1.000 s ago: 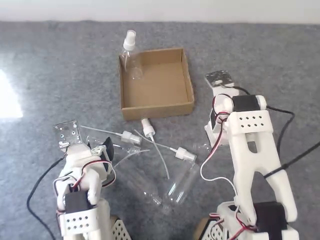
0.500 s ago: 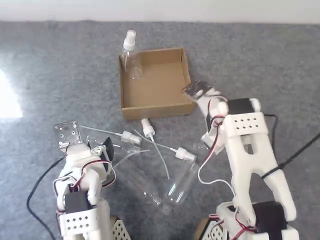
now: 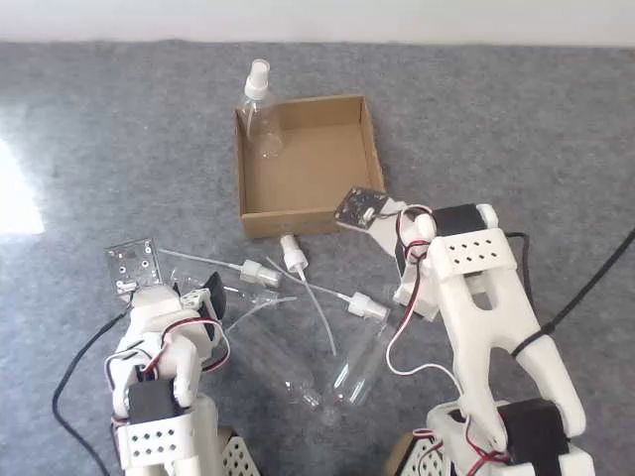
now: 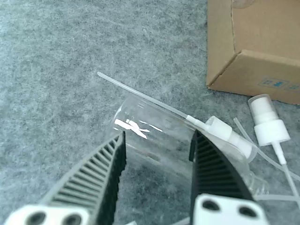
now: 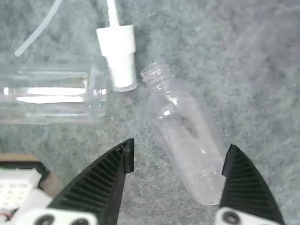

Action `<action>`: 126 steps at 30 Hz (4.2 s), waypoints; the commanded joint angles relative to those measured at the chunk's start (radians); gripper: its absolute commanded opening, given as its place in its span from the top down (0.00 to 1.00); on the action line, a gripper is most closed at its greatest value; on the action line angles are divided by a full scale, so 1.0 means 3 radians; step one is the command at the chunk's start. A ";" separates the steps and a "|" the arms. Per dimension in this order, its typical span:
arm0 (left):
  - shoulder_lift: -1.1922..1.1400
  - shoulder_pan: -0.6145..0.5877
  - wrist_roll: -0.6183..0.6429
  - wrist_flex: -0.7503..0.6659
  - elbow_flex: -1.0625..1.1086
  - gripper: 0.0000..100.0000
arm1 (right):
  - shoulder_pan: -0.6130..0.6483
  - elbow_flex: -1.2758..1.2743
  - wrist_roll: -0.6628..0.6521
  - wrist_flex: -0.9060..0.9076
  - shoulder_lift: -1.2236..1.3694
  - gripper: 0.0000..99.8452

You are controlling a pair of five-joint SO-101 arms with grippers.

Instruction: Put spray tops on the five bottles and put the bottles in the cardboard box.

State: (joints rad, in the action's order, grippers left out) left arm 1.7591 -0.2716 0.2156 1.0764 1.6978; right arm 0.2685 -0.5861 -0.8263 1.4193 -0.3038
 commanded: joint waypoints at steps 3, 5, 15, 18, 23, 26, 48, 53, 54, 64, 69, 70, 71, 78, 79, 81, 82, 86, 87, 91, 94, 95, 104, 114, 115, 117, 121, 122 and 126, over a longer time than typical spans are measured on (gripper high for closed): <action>0.0036 0.0000 0.0041 0.0015 -0.0028 0.79 | 0.0013 -0.0179 -0.0327 -0.0243 -0.0141 0.73; 0.0036 0.0000 0.0041 0.0015 -0.0028 0.79 | 0.0013 -0.0312 -0.0440 -0.0371 -0.0141 0.73; 0.0036 0.0000 0.0041 0.0015 -0.0028 0.79 | -0.0003 -0.0614 -0.0583 -0.0795 -0.0141 0.73; 0.0036 0.0000 0.0041 0.0015 -0.0028 0.79 | -0.0003 -0.0690 -0.0578 -0.0877 -0.0141 0.73; 0.0036 0.0000 0.0041 0.0015 -0.0028 0.79 | -0.0008 -0.0777 -0.0578 -0.0944 -0.0141 0.73; 0.0036 0.0000 0.0046 0.0015 -0.0028 0.79 | -0.0095 -0.0777 -0.0578 -0.0944 -0.0141 0.76; 0.0036 0.0000 0.0046 0.0015 -0.0028 0.79 | -0.0770 -0.0762 0.0005 -0.0944 -0.0151 0.82; 0.0036 0.0000 0.0046 0.0015 -0.0028 0.79 | -0.0754 -0.0757 0.0153 -0.0944 -0.0146 0.82; 0.0036 0.0000 0.0046 0.0015 -0.0028 0.79 | -0.0754 -0.0757 0.0153 -0.0944 -0.0146 0.81; 0.0036 0.0000 0.0046 0.0015 -0.0028 0.79 | -0.0683 -0.0777 -0.0036 -0.0908 -0.0146 0.60; 0.0036 0.0000 0.0046 0.0015 -0.0028 0.79 | -0.0596 -0.0783 -0.0230 -0.0908 -0.0141 0.60; 0.0036 0.0000 0.0046 0.0015 -0.0028 0.79 | -0.0575 -0.0783 -0.0281 -0.0908 -0.0141 0.60; 0.0036 0.0000 0.0046 0.0015 -0.0028 0.79 | -0.0575 -0.0783 -0.0338 -0.0908 -0.0141 0.60; 0.0036 0.0000 0.0046 0.0015 -0.0028 0.79 | -0.0575 -0.0803 -0.0537 -0.0908 -0.0141 0.60; 0.0036 0.0000 0.0046 0.0015 -0.0028 0.79 | -0.0575 -0.0829 -0.0547 -0.0918 -0.0141 0.60; 0.0036 0.0000 0.0046 0.0015 -0.0028 0.79 | -0.0575 -0.0875 -0.0629 -0.0923 -0.0141 0.60; 0.0036 0.0000 0.0046 0.0015 -0.0028 0.79 | -0.0575 -0.0900 -0.0655 -0.0933 -0.0141 0.60; 0.0036 0.0000 0.0046 0.0015 -0.0028 0.79 | -0.0591 -0.0941 -0.0670 -0.0939 -0.0141 0.60; 0.0036 0.0000 0.0046 0.0015 -0.0028 0.79 | -0.0591 -0.0946 -0.0670 -0.0939 -0.0141 0.60; 0.0036 0.0000 0.0046 0.0015 -0.0028 0.79 | -0.0580 -0.0946 -0.0670 -0.0939 -0.0141 0.60; 0.0036 0.0000 0.0046 0.0015 -0.0028 0.79 | -0.0580 -0.0946 -0.0670 -0.0939 -0.0141 0.60; 0.0036 0.0000 0.0046 0.0015 -0.0028 0.79 | -0.0580 -0.0946 -0.0670 -0.0944 -0.0141 0.60; 0.0036 0.0000 0.0046 0.0015 -0.0028 0.79 | -0.0596 -0.0946 -0.0670 -0.0944 -0.0141 0.65; 0.0036 0.0000 0.0046 0.0015 -0.0028 0.79 | -0.0596 -0.0926 -0.0650 -0.0908 -0.0182 0.85; 0.0036 0.0000 0.0046 0.0015 -0.0028 0.79 | -0.0596 -0.0926 -0.0650 -0.0908 -0.0182 0.85; 0.0036 0.0000 0.0046 0.0015 -0.0028 0.79 | -0.0596 -0.0926 -0.0650 -0.0908 -0.0182 0.85; 0.0036 0.0000 0.0046 0.0015 -0.0028 0.79 | -0.0575 -0.0921 -0.0578 -0.0908 -0.0187 0.85; 0.0036 0.0000 0.0046 0.0015 -0.0028 0.79 | -0.0570 -0.0915 -0.0496 -0.0908 -0.0187 0.85; 0.0036 0.0000 0.0046 0.0015 -0.0028 0.79 | -0.0570 -0.0731 -0.0225 -0.0831 -0.0187 0.85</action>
State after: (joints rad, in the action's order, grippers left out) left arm 1.7591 -0.2716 0.2156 1.0764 1.6978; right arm 0.0890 -0.8715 -0.9459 1.1462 -0.3115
